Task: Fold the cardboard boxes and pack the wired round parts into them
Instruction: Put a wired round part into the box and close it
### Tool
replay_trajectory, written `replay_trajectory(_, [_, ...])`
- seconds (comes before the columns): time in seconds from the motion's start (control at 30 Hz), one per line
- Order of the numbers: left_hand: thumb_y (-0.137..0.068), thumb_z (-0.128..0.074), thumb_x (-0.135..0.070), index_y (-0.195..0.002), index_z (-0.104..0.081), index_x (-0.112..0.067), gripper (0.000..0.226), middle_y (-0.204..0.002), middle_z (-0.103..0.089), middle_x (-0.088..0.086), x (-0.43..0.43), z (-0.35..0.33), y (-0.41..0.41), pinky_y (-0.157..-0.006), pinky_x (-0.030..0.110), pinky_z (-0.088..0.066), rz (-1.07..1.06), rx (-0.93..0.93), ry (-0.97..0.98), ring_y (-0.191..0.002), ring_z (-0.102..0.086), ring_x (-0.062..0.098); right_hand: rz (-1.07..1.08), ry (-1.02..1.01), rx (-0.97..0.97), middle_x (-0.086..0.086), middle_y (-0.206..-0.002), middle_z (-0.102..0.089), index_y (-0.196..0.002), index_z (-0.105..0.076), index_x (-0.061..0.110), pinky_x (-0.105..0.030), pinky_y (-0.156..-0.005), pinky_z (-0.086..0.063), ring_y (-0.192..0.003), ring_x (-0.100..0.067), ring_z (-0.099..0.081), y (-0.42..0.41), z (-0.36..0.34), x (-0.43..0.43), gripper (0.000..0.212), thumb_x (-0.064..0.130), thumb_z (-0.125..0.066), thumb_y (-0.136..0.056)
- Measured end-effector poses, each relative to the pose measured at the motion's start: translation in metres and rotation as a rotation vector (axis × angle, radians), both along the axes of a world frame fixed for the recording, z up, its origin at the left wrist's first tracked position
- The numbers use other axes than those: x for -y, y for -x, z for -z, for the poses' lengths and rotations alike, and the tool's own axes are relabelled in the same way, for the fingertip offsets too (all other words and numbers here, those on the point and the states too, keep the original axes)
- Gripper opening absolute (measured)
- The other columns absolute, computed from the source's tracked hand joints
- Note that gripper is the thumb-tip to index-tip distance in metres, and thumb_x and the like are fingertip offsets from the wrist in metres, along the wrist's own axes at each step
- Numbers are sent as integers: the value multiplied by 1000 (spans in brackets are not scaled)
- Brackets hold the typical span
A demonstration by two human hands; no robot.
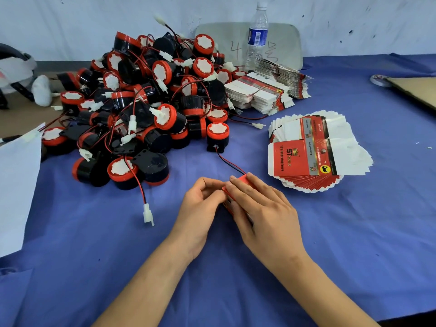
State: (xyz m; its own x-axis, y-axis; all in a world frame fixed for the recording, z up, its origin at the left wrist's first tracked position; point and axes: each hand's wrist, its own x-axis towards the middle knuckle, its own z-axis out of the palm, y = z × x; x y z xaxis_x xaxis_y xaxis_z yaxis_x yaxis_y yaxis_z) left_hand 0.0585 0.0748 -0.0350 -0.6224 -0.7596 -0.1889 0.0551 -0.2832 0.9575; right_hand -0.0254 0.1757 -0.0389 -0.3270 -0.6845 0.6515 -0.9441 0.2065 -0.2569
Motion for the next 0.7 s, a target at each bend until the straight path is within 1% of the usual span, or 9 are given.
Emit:
replay_trajectory(0.17, [-93,-52,0,-83,-62,-9,17,-80,-69,5,-1,-2,0,-83,26,-50,-11,-61,-73,-84,-63,14,-18,-94,-11,3,-121,-68,-115,-71,15,-43,-91,-53,-117,-26,-61,2,-4,-2,36,26,-45,-93])
replay_trajectory(0.27, [-93,-53,0,-83,-62,-9,17,-81,-69,6,-1,-3,2,-83,27,-51,-13,-33,-63,-84,-64,15,-53,-184,24,3,-125,-65,-119,-69,15,-45,-95,-50,-121,-25,-58,4,-8,-5,41,30,-40,-94])
replay_trajectory(0.37, [-91,-52,2,-82,-62,-9,18,-84,-68,10,-2,-4,4,-88,33,-50,-40,21,-7,-85,-63,18,-134,-279,72,5,-136,-57,-129,-61,16,-49,-108,-36,-131,-23,-49,9,-10,-9,45,33,-37,-96])
replay_trajectory(0.43, [-90,-52,3,-80,-62,-10,19,-81,-69,7,-3,-5,6,-90,35,-50,-64,33,14,-85,-63,17,-226,-267,173,8,-142,-51,-135,-56,18,-48,-115,-22,-136,-16,-40,15,-8,-15,42,29,-39,-98])
replay_trajectory(0.47, [-89,-53,3,-80,-63,-11,20,-81,-69,6,-4,-5,7,-91,36,-50,-70,36,20,-85,-63,17,-266,-236,232,10,-143,-49,-136,-55,19,-48,-116,-20,-138,-13,-38,17,-6,-18,40,26,-43,-98])
replay_trajectory(0.5, [-89,-53,4,-80,-63,-12,20,-81,-69,5,-4,-6,7,-92,38,-50,-68,40,31,-86,-62,17,-291,-186,289,10,-142,-49,-135,-55,20,-49,-116,-21,-138,-11,-37,18,-4,-23,39,22,-48,-96])
replay_trajectory(0.57, [-88,-52,5,-82,-66,-15,25,-86,-70,6,-4,-6,6,-95,39,-49,-53,47,66,-89,-63,19,-305,-60,337,7,-138,-53,-130,-58,19,-49,-112,-33,-136,-13,-41,18,1,-32,39,17,-58,-91])
replay_trajectory(0.63, [-88,-51,5,-84,-71,-21,33,-93,-72,5,-5,-6,5,-94,34,-50,-27,48,117,-94,-65,18,-288,21,281,3,-134,-57,-124,-63,13,-44,-104,-44,-133,-19,-46,18,5,-38,36,14,-62,-88])
replay_trajectory(0.7, [-90,-50,4,-84,-73,-25,37,-95,-73,3,-8,-5,4,-92,30,-50,-6,51,170,-97,-66,16,-266,36,207,0,-130,-59,-120,-66,9,-46,-98,-49,-131,-25,-49,17,8,-39,31,13,-62,-89])
